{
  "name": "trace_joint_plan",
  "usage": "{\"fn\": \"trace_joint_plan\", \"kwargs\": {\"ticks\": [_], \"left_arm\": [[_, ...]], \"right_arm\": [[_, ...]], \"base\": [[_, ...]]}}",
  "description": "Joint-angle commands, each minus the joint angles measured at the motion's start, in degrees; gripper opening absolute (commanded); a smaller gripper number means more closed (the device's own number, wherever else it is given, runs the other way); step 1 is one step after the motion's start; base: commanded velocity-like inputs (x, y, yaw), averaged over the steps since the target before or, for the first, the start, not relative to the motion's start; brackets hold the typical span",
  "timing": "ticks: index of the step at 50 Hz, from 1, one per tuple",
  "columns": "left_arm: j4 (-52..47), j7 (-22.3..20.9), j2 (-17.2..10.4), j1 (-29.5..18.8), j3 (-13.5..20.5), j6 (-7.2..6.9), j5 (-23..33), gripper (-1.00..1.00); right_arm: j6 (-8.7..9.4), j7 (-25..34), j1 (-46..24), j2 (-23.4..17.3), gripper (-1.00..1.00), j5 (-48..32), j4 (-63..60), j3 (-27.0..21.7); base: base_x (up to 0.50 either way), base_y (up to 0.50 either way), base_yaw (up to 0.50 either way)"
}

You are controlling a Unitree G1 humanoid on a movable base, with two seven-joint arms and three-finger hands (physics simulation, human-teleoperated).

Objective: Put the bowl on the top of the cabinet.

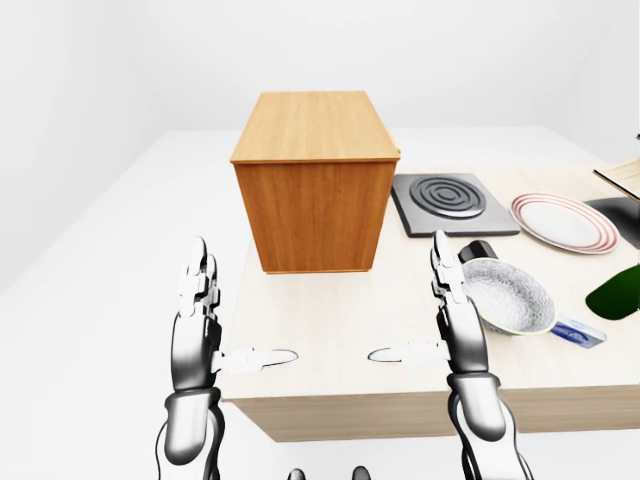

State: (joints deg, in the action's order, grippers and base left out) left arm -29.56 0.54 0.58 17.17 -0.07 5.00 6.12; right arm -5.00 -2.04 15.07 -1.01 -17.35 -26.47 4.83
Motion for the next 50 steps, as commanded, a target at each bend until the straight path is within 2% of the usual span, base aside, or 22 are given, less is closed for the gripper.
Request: {"fn": "trace_joint_plan", "kwargs": {"ticks": [1, 36, 44, 45, 50], "left_arm": [[0.0, -0.1, 0.0, 0.0, 0.0, 0.0, -0.1, 1.0], [0.2, -0.3, -0.2, 0.1, -0.6, 0.0, 0.2, 1.0], [0.2, -0.5, -0.3, 0.2, -0.8, 0.0, 0.0, 1.0], [1.2, 0.0, 0.0, -0.3, -0.6, 0.0, 0.7, 1.0], [1.2, 0.3, -0.1, -0.5, -0.8, 0.0, 0.9, 1.0]], "right_arm": [[0.0, 0.1, -0.1, 0.0, 1.0, 0.2, 0.1, 0.0], [0.0, 0.3, -0.1, 0.0, 1.0, 0.3, 0.6, 0.0], [0.0, 0.6, 0.0, 0.0, 1.0, 0.3, 0.1, 0.3], [0.0, 2.1, -3.3, -0.8, 1.0, -8.3, -8.7, -5.5], [0.0, 4.9, -3.0, -0.4, 1.0, -7.6, -9.4, -9.3]], "base": [[0.22, -0.02, 0.0], [0.22, -0.01, 0.0], [0.01, 0.0, 0.0], [0.0, 0.0, 0.0], [0.0, 0.0, 0.0]]}}
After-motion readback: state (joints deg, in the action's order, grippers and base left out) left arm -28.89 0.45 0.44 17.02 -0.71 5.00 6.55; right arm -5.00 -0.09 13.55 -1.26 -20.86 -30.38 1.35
